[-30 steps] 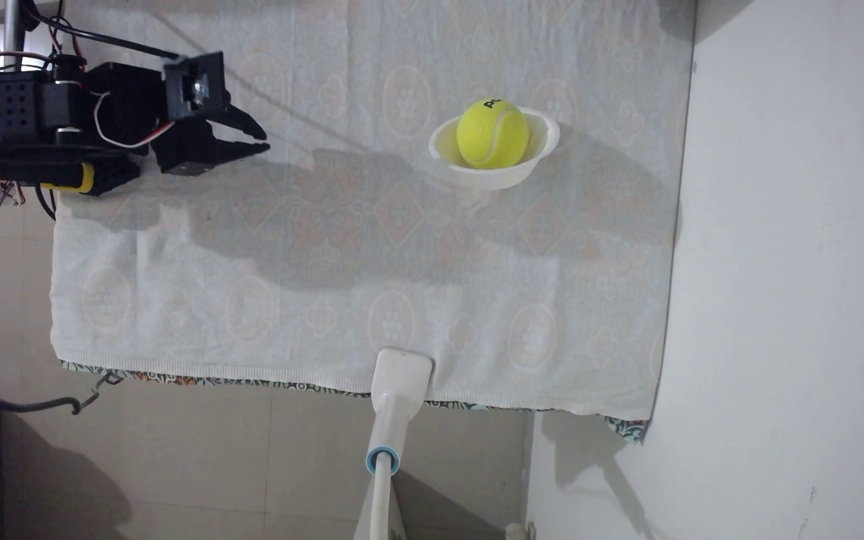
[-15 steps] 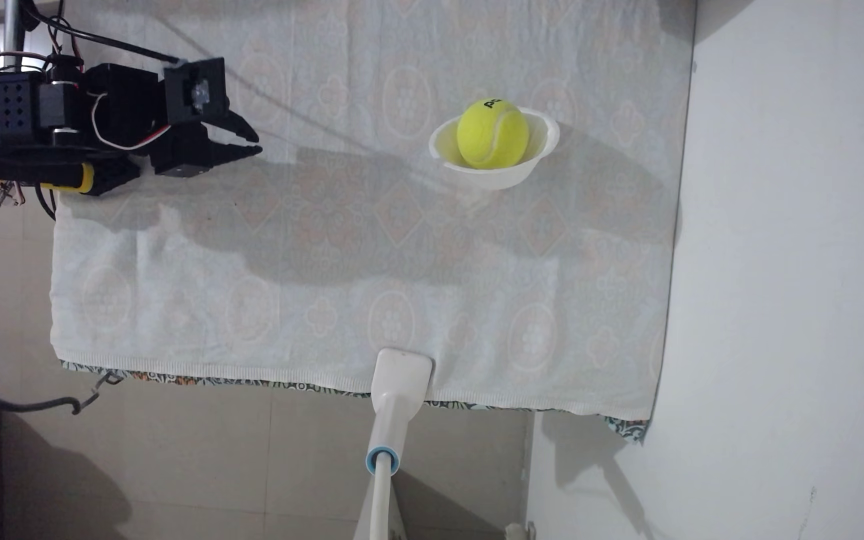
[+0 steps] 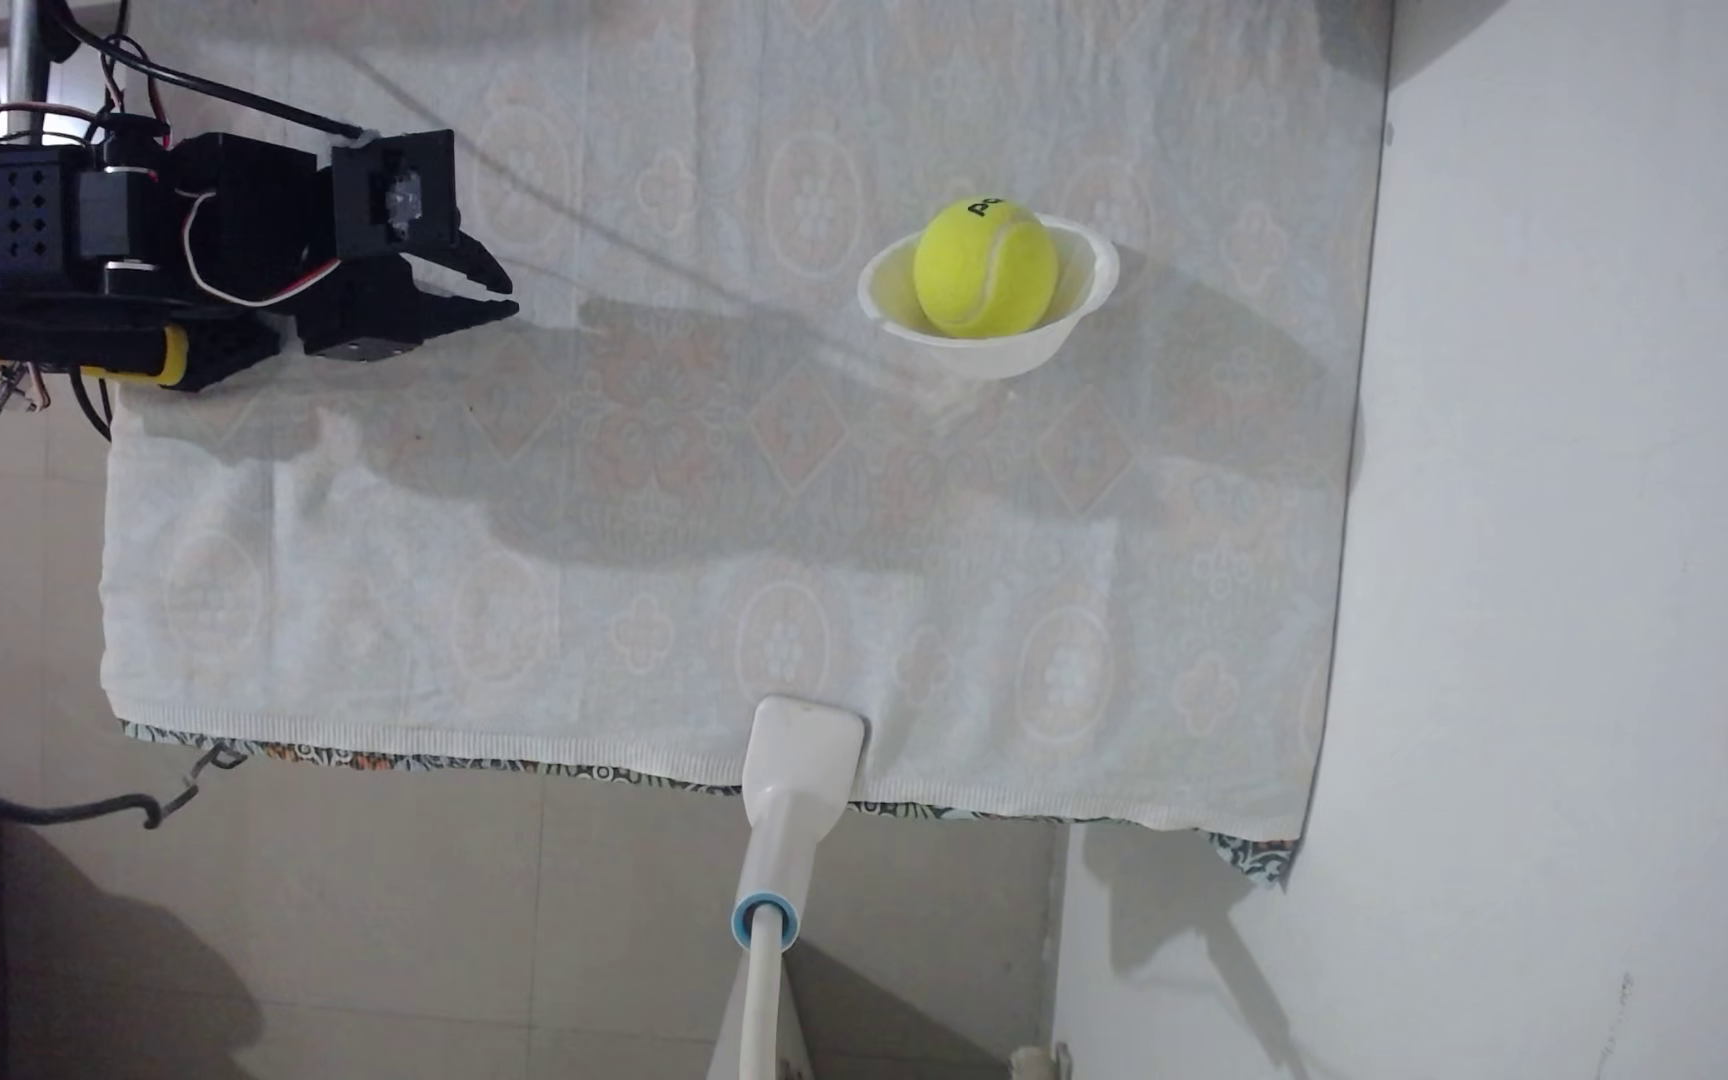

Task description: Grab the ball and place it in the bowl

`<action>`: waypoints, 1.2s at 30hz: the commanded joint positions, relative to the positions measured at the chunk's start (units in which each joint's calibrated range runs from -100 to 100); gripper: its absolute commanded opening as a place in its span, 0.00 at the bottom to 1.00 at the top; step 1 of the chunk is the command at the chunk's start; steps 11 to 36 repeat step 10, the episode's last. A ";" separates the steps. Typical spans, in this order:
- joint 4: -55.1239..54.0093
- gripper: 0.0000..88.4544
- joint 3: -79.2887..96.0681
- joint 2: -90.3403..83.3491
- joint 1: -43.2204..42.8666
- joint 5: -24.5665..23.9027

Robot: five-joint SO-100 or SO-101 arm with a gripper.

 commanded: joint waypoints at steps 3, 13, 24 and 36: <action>0.69 0.00 0.63 -0.90 1.03 -0.29; 0.69 0.00 0.63 -0.90 1.25 -0.34; 0.69 0.00 0.63 -0.90 1.25 -0.34; 0.69 0.00 0.63 -0.90 1.25 -0.34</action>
